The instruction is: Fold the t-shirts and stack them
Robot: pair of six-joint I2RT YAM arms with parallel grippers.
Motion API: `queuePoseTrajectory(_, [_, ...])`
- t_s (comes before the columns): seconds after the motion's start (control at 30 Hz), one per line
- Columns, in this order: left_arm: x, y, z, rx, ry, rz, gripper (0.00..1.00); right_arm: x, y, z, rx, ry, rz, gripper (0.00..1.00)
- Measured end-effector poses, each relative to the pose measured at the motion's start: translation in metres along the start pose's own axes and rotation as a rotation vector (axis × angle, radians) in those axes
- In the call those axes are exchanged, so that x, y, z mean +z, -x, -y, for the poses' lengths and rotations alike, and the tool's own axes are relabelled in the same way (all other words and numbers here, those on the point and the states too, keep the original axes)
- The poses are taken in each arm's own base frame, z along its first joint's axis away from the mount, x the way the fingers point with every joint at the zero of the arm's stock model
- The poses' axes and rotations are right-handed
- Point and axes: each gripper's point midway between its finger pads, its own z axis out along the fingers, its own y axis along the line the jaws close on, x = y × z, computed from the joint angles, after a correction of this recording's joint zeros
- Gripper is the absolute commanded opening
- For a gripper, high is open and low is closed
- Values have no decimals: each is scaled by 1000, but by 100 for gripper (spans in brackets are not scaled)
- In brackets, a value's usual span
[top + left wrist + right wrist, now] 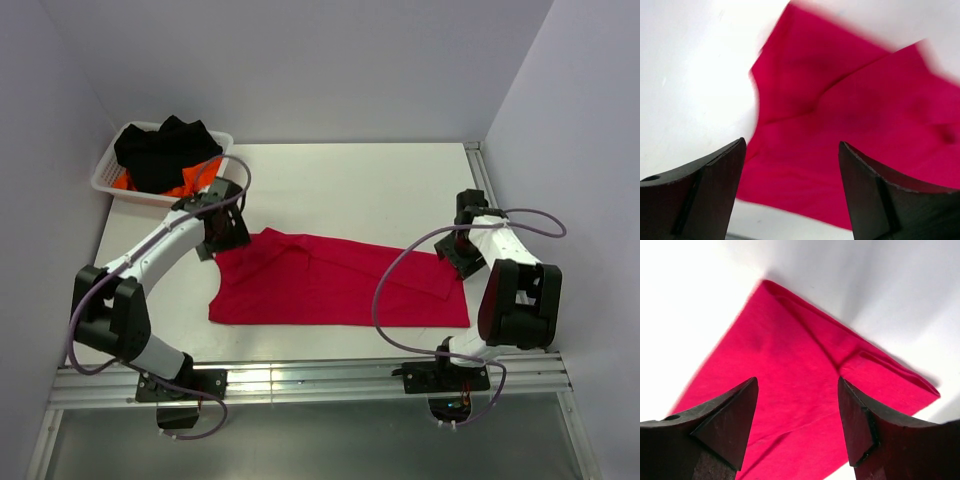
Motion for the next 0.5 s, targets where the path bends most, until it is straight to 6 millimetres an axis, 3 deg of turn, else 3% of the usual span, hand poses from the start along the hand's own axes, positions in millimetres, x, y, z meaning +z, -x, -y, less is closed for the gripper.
queuePoseTrajectory(0.13, [-8, 40, 38, -34, -110, 45, 74, -7, 5, -5, 6, 22, 13, 70])
queuePoseTrajectory(0.2, [-3, 49, 55, -41, -175, 31, 68, -10, 4, -4, 5, 29, 9, 69])
queuePoseTrajectory(0.3, [15, 46, 73, -37, -250, -40, 60, -15, 3, -5, 4, 48, 7, 68])
queuePoseTrajectory(0.5, [44, 24, 102, -22, -386, -198, 55, -20, -5, 1, -1, 67, -4, 66])
